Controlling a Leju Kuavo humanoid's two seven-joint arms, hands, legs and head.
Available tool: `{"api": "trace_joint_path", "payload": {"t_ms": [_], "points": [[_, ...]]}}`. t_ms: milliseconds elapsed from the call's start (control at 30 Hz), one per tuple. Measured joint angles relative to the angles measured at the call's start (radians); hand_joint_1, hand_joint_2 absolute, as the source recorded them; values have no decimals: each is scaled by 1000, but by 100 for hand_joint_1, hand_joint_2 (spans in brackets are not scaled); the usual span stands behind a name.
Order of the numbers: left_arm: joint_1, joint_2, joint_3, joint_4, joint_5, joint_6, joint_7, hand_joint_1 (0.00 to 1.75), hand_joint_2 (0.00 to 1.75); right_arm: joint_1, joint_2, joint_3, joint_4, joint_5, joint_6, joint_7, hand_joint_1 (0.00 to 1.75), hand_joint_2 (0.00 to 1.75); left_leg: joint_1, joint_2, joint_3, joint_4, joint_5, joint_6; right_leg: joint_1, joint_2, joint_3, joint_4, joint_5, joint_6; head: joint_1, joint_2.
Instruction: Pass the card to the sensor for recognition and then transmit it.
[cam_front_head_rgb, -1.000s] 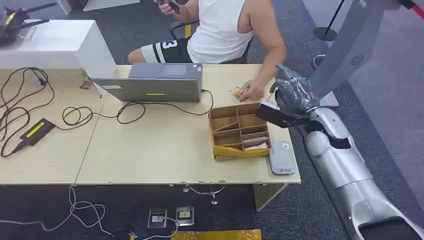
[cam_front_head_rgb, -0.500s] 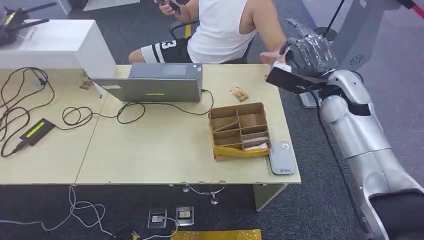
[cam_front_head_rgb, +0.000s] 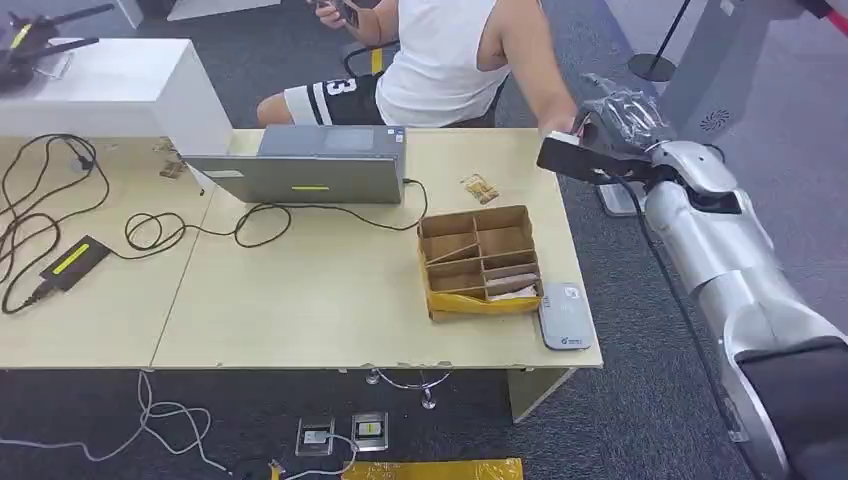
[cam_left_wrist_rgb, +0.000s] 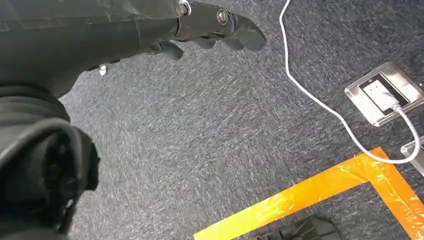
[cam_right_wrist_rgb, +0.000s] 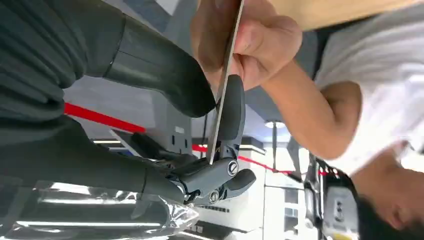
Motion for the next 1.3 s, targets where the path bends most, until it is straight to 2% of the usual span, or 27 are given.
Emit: {"api": "trace_joint_path", "payload": {"t_ms": [100, 133, 267, 367, 467, 600, 667, 967, 1133, 1300], "points": [[-1, 0, -4, 0, 0, 0, 0, 0, 0, 1, 3, 15, 39, 10, 0, 7, 175, 175, 0, 0, 0, 0, 0, 0, 0, 0, 0, 0, 0, 0, 0, 0], [-1, 0, -4, 0, 0, 0, 0, 0, 0, 0, 5, 19, 50, 10, 0, 9, 3, 175, 0, 0, 0, 0, 0, 0, 0, 0, 0, 0, 0, 0, 1, 0], [0, 0, -5, 0, 3, 2, 0, 0, 0, 0, 8, 26, 81, 9, -3, 9, 0, 175, 0, 0, 0, 0, 0, 0, 0, 0, 0, 0, 0, 0, 0, 0], [0, 0, -5, 0, 10, 7, 0, 0, 0, 1, 9, 32, 96, 0, -51, 8, 0, 175, 0, 0, 0, 0, 0, 0, 0, 0, 0, 0, 0, 0, 0, 0], [3, 0, -5, 0, 18, 14, 0, 0, 0, 1, 10, 37, 108, -16, -158, -18, 0, 175, 0, 0, 0, 0, 0, 0, 0, 0, 0, 0, 0, 0, 0, 0], [11, 0, -5, 0, 35, 31, -1, 0, 0, -11, 6, 35, 115, -55, -373, -108, 0, 175, 0, 1, 1, 0, 0, 0, 0, 1, 0, 0, 0, 0, 0, 0], [15, 0, -5, 0, 39, 39, -2, 0, 0, -25, -1, 31, 115, -66, -438, -138, 0, 175, 0, 1, 1, 0, 0, 0, 0, 0, 0, 0, 0, 0, 0, 0], [29, 0, -5, 0, 58, 64, -3, 0, 0, -51, -39, -2, 111, -144, -546, -188, 0, 175, 0, 2, 2, 1, 0, 0, 0, 2, -1, 0, 0, 0, -1, 0], [55, -1, -5, 1, 98, 82, -16, 0, 0, -44, -124, -117, 32, -193, -576, -235, 0, 175, 0, -2, 0, 1, 0, 0, 0, -2, 0, -1, 0, 0, 1, 0], [55, 0, -4, 1, 131, 91, -21, 0, 0, 1, -192, -223, -4, -219, -577, -240, 0, 175, 0, 1, 1, 1, -1, 0, 0, 0, -1, -2, 0, 0, 0, 0]]}}
